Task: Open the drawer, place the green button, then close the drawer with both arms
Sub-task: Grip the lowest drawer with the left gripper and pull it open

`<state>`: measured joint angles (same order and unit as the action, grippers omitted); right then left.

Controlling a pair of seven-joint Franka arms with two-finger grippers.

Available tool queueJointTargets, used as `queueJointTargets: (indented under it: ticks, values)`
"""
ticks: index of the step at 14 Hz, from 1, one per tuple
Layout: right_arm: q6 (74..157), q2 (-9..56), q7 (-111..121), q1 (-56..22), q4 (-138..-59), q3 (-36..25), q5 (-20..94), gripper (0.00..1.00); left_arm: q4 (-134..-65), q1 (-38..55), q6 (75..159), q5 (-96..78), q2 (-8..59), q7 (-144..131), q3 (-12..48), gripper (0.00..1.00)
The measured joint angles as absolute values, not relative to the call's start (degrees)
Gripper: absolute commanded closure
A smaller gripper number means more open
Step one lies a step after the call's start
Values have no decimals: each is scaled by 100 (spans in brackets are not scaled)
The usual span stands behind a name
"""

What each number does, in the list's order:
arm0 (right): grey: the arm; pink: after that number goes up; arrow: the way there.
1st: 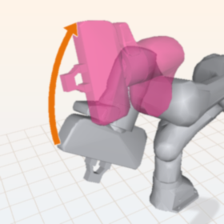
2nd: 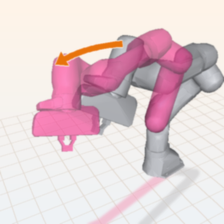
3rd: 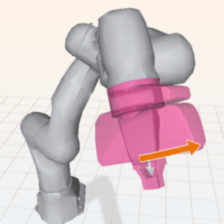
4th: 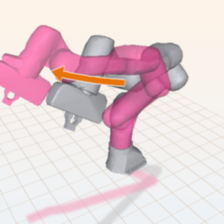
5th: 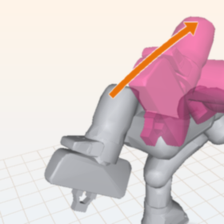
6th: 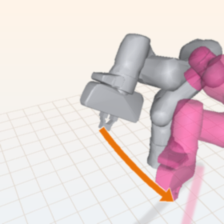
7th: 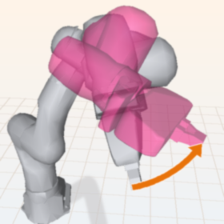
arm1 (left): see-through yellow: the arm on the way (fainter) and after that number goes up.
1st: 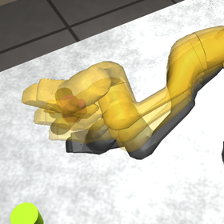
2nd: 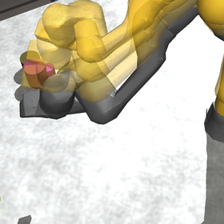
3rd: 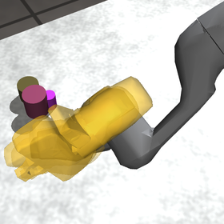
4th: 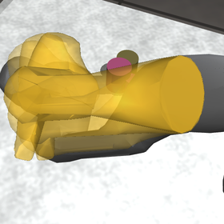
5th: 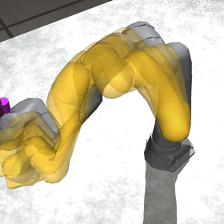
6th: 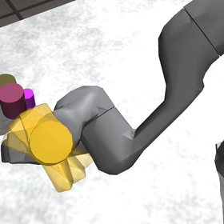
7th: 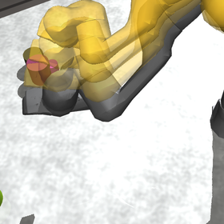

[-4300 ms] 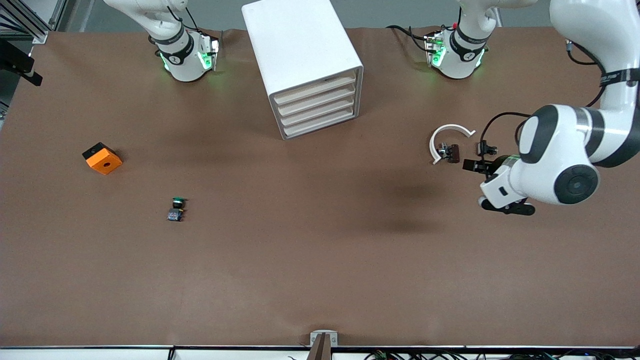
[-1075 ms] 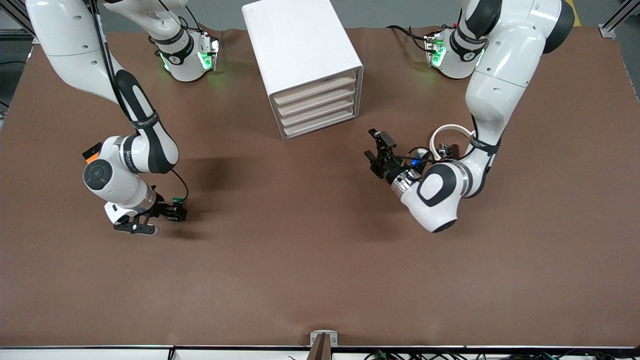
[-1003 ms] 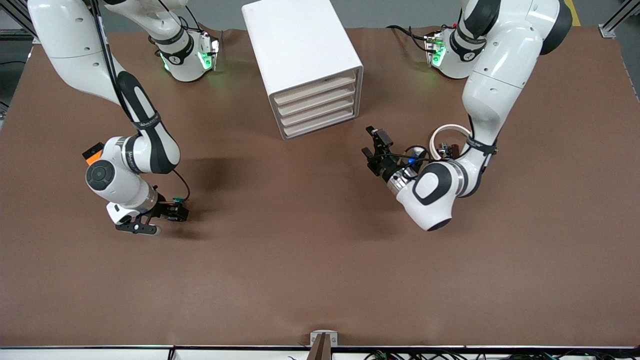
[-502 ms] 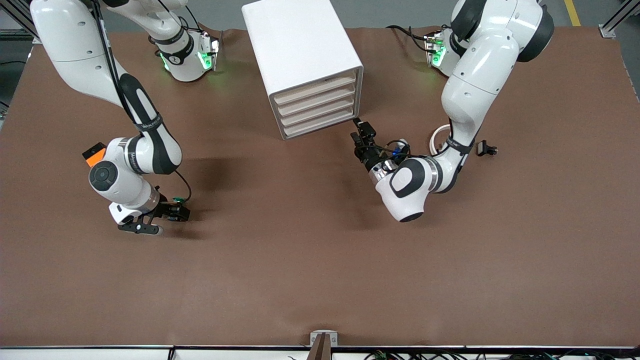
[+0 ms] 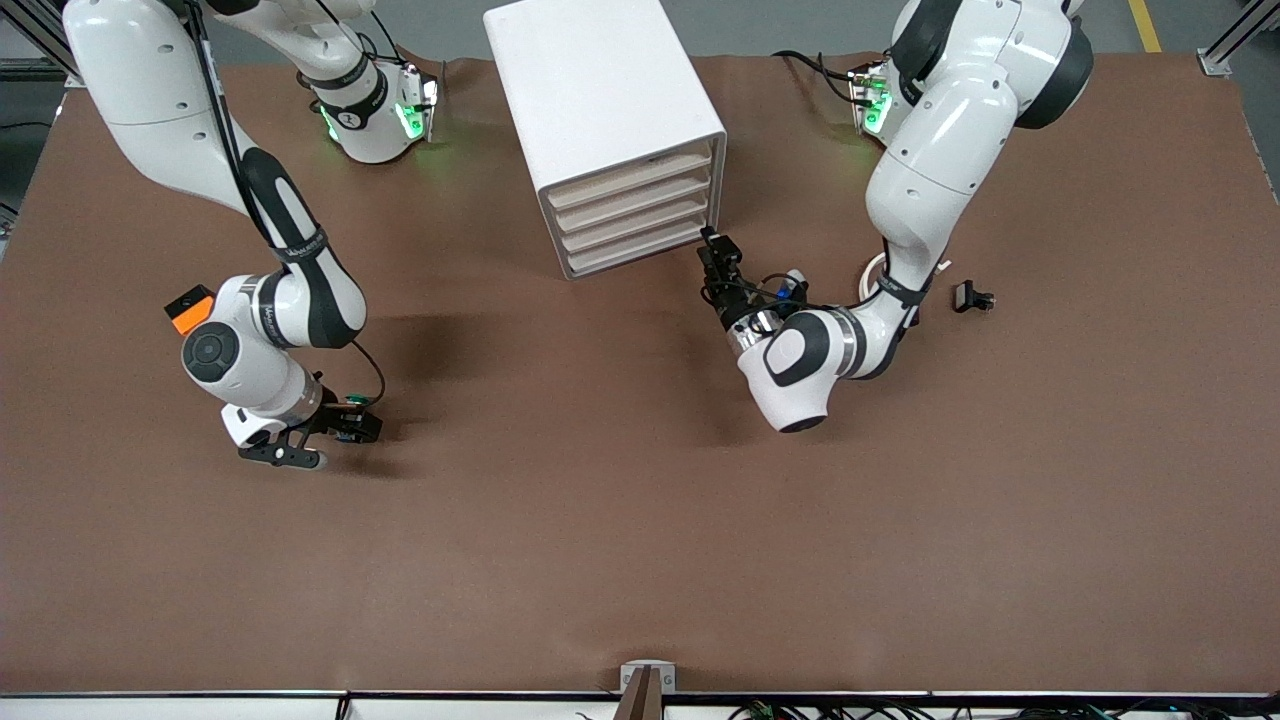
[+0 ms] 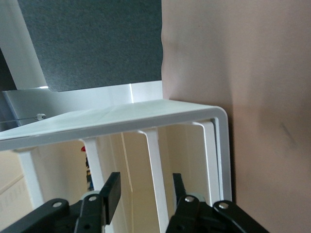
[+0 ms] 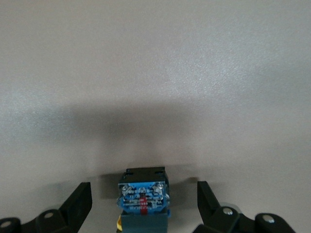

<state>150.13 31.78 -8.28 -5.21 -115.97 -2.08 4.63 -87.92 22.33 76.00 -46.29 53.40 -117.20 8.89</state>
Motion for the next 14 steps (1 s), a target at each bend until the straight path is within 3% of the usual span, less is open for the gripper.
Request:
queueJointTargets:
  ticks: [3, 4, 11, 12, 14]
  values:
    - [15009, 3178, -857, -531, -11601, -208, 463, 92, -8944, 2387, 7597, -4629, 5382, -11735, 889, 50]
    - [15008, 3178, -892, -531, -11603, -209, 463, 100, -8976, 2413, 7596, -4629, 5393, -11737, 889, 50]
    - [14778, 3156, -1261, -594, -11557, -215, 463, 100, -9191, 2737, 7486, -4629, 5403, -11744, 891, 50]
    - [14507, 3125, -1298, -594, -11494, -221, 463, 100, -9193, 2774, 7485, -4629, 5405, -11745, 891, 53]
    - [13943, 2957, -1348, -592, -11337, -240, 466, 100, -9197, 2811, 7485, -4629, 5411, -11748, 891, 73]
